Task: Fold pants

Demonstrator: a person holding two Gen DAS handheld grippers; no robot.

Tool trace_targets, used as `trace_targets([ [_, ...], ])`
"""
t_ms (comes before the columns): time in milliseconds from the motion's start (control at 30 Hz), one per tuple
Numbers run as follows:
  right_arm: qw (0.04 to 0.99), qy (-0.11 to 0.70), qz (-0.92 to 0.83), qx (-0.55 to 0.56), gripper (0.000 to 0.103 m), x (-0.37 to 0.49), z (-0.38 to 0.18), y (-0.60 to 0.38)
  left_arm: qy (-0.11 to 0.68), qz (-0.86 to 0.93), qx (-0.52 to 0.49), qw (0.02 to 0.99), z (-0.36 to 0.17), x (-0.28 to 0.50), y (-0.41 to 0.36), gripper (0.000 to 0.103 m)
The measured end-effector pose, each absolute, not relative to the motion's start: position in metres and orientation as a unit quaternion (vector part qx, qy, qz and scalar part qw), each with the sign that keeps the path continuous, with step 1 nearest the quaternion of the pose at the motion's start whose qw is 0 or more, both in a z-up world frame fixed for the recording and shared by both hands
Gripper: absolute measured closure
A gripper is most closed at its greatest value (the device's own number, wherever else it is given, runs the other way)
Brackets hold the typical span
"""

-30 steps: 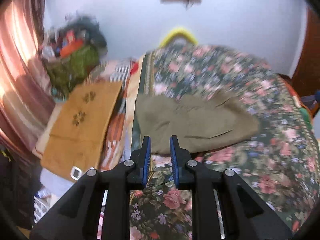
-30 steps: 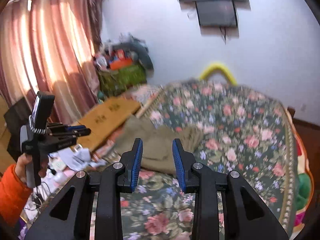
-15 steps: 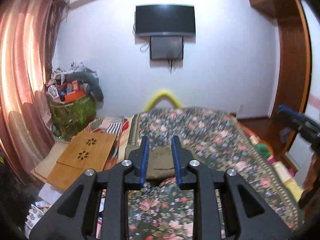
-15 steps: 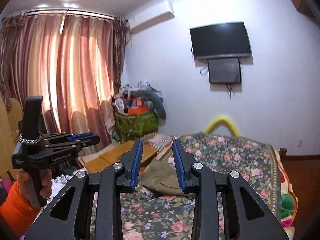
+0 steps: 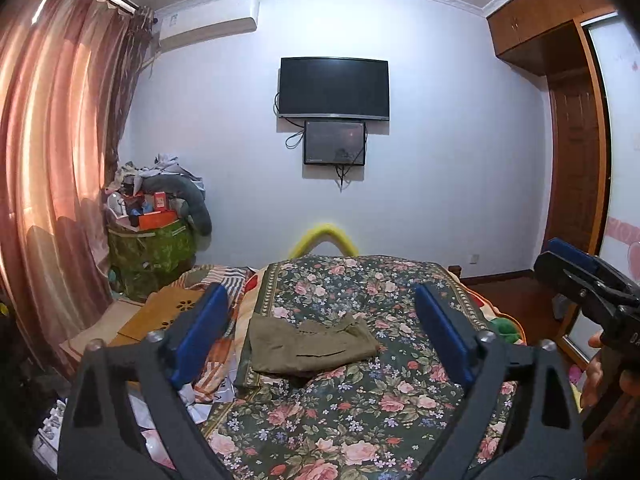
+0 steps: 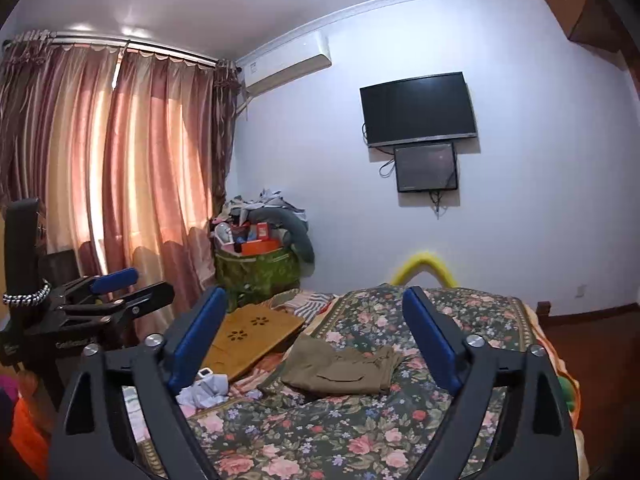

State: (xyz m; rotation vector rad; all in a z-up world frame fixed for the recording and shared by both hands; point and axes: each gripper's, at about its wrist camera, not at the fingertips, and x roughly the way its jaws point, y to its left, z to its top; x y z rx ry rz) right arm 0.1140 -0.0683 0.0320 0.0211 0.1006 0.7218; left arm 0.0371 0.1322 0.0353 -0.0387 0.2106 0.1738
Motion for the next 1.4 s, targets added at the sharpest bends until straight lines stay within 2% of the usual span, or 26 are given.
trace_targets([
  [67, 0.937, 0.047, 0.347, 0.006, 0.001, 0.113, 0.033, -0.067, 0.104, 0.084, -0.024, 0.991, 0.035, 0.034, 0.131, 0.003],
  [100, 0.937, 0.045, 0.346, 0.006, 0.000, 0.112, 0.033, -0.067, 0.104, 0.085, -0.024, 0.991, 0.035, 0.033, 0.130, 0.003],
  [1400, 0.942, 0.071, 0.329, -0.008, 0.000, 0.103, 0.021, -0.074, 0.112, 0.085, -0.034, 0.990, 0.025, 0.033, 0.133, 0.000],
])
